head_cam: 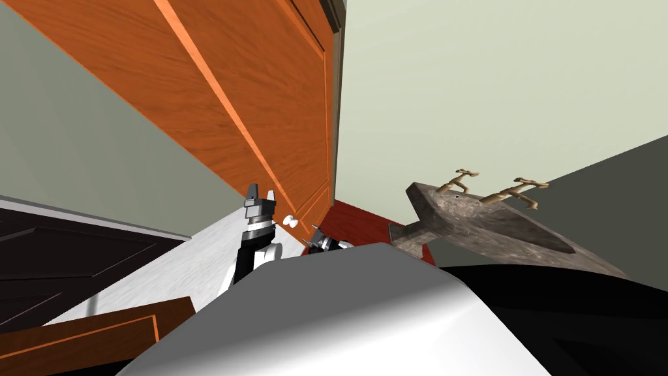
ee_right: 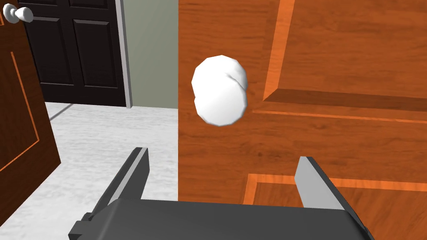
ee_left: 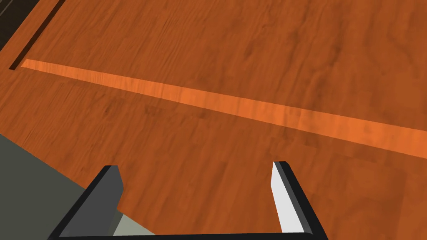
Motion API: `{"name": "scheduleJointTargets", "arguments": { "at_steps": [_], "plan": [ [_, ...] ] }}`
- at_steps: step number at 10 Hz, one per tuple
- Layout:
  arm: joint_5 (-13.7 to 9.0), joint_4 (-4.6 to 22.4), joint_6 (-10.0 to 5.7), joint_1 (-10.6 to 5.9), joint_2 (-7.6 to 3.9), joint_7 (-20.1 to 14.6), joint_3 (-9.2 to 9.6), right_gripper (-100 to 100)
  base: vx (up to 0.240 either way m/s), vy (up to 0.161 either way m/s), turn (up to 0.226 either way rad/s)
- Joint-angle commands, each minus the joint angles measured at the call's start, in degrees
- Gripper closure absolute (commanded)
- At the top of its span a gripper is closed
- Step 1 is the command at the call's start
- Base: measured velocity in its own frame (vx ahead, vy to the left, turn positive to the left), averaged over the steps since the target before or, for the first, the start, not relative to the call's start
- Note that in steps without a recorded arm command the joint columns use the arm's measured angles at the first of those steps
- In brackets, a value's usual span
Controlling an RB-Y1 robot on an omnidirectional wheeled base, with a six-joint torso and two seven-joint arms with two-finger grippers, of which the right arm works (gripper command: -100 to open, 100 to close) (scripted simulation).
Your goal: Push the door open
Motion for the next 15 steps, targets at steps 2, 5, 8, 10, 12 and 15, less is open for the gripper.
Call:
{"name": "scheduleJointTargets", "arguments": {
  "at_steps": [2, 5, 8, 10, 12, 15],
  "plan": [
    [-0.1, 0.5, -0.36, 0.04, -0.18, -0.2, -0.09, -100, 0.054, 0.050, 0.020],
    [-0.2, 1.1, -0.90, 0.18, -0.29, -0.2, -0.32, -100, 0.091, 0.149, 0.020],
    [-0.3, 1.8, -1.63, 0.37, -0.19, -0.1, -0.63, -100, 0.107, 0.143, 0.040],
    [-0.3, 1.8, -1.63, 0.37, -0.19, -0.1, -0.63, -100, 0.044, 0.088, 0.004],
    [-0.4, 2.5, -2.20, 0.52, 0.09, -0.1, -0.88, -100, 0.070, 0.107, 0.043],
    [-0.5, 2.0, -1.94, -0.05, 0.30, -0.1, -1.07, 100, 0.005, 0.008, 0.000]
  ]
}}
